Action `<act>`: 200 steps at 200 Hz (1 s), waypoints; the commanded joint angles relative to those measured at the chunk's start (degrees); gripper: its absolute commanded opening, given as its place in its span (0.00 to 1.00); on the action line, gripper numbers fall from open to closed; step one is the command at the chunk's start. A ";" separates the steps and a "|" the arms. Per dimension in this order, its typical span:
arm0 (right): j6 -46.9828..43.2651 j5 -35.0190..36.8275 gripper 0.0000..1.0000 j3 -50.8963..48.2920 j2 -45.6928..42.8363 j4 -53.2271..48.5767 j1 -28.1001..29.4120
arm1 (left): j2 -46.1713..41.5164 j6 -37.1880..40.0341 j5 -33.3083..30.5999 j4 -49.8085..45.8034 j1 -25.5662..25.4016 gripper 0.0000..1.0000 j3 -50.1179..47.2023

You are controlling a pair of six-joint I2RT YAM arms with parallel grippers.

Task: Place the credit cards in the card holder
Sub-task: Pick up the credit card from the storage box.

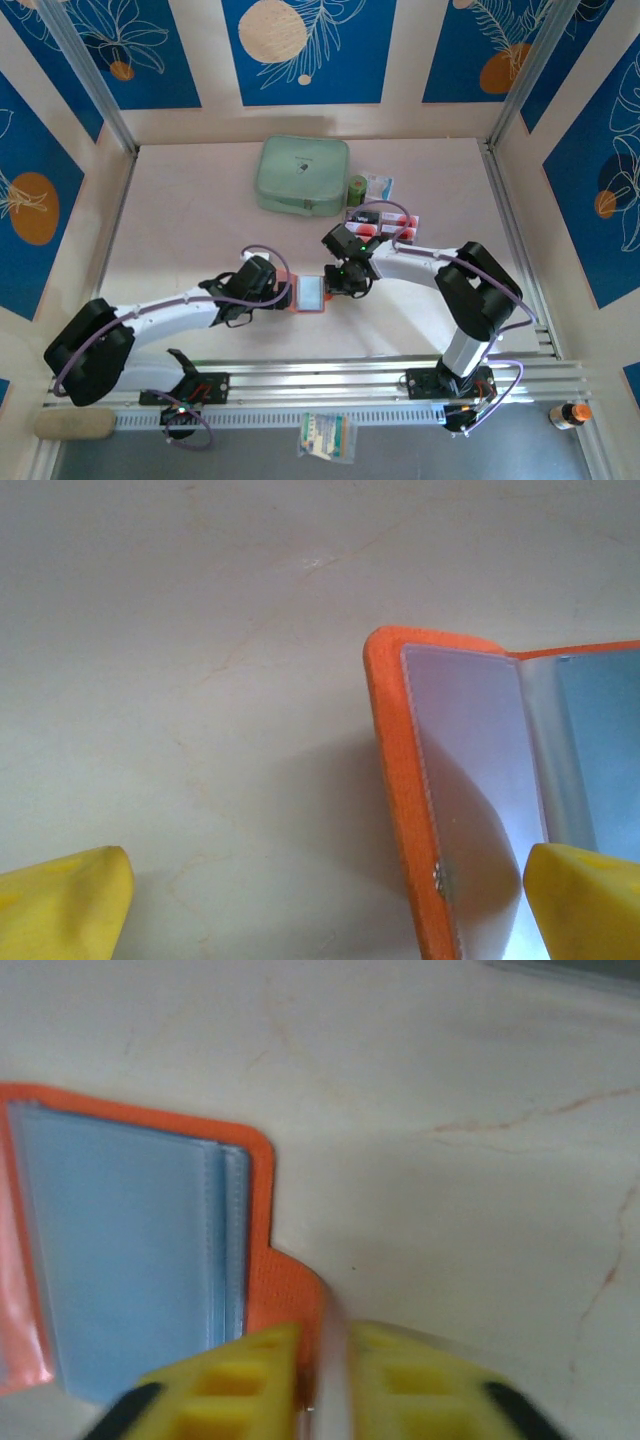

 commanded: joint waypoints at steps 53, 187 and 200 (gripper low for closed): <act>-0.60 -1.36 0.29 -5.01 -6.34 -0.20 -3.18 | 5.10 1.41 0.42 0.76 -0.36 1.00 3.11; -3.54 -9.10 0.40 0.32 -3.43 5.65 -11.32 | 5.48 1.63 0.53 1.27 -0.34 1.00 2.79; -3.06 -9.58 0.40 0.82 -2.17 6.70 -11.19 | 5.34 1.64 0.51 1.17 -0.34 1.00 2.77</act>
